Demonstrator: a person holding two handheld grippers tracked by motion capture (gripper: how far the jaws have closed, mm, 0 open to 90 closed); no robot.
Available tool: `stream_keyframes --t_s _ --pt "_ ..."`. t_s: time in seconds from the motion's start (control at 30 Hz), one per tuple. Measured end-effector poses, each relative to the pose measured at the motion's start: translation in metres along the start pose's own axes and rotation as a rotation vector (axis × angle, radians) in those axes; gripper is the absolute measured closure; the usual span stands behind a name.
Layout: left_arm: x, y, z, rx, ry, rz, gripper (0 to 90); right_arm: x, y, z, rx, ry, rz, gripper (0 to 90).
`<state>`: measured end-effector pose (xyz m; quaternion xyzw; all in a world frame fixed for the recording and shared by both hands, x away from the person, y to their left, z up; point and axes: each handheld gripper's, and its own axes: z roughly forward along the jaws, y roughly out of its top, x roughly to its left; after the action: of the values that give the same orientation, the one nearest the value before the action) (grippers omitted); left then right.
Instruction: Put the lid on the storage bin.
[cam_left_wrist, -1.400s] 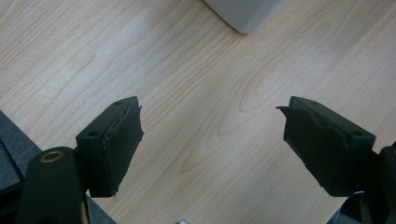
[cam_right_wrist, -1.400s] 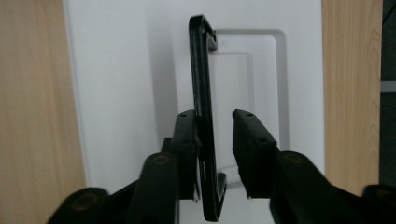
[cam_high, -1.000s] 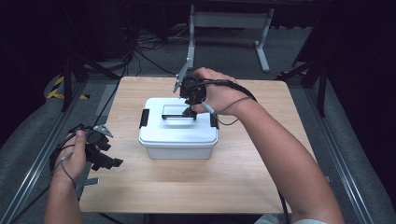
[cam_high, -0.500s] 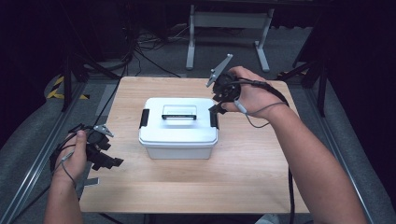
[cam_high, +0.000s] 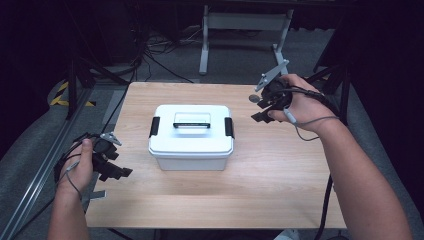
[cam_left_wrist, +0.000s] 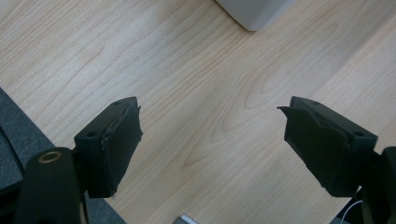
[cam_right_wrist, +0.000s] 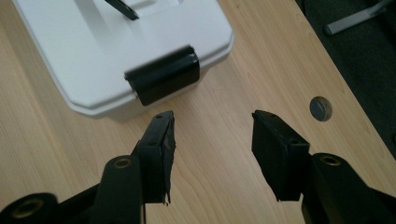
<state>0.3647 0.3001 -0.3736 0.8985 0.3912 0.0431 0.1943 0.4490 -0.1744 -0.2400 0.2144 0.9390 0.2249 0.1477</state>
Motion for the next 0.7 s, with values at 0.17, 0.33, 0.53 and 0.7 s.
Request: stream_keyframes --t_s 0.17,0.33,0.53,0.7 --pt "0.000 -0.001 0.000 0.007 0.008 0.003 19.5 -0.008 -0.019 -0.002 0.019 -0.009 0.038 49.3" --pt "0.000 0.000 0.001 0.005 0.007 -0.007 19.6 -0.015 -0.038 -0.003 0.024 -0.020 0.070 46.1" --pt "0.001 0.000 0.003 0.013 0.026 -0.022 19.8 -0.020 -0.061 0.002 0.041 -0.023 0.108 43.9" --pt "0.001 0.000 0.005 0.016 0.025 -0.022 19.8 -0.022 -0.081 0.014 0.065 -0.015 0.148 43.8"
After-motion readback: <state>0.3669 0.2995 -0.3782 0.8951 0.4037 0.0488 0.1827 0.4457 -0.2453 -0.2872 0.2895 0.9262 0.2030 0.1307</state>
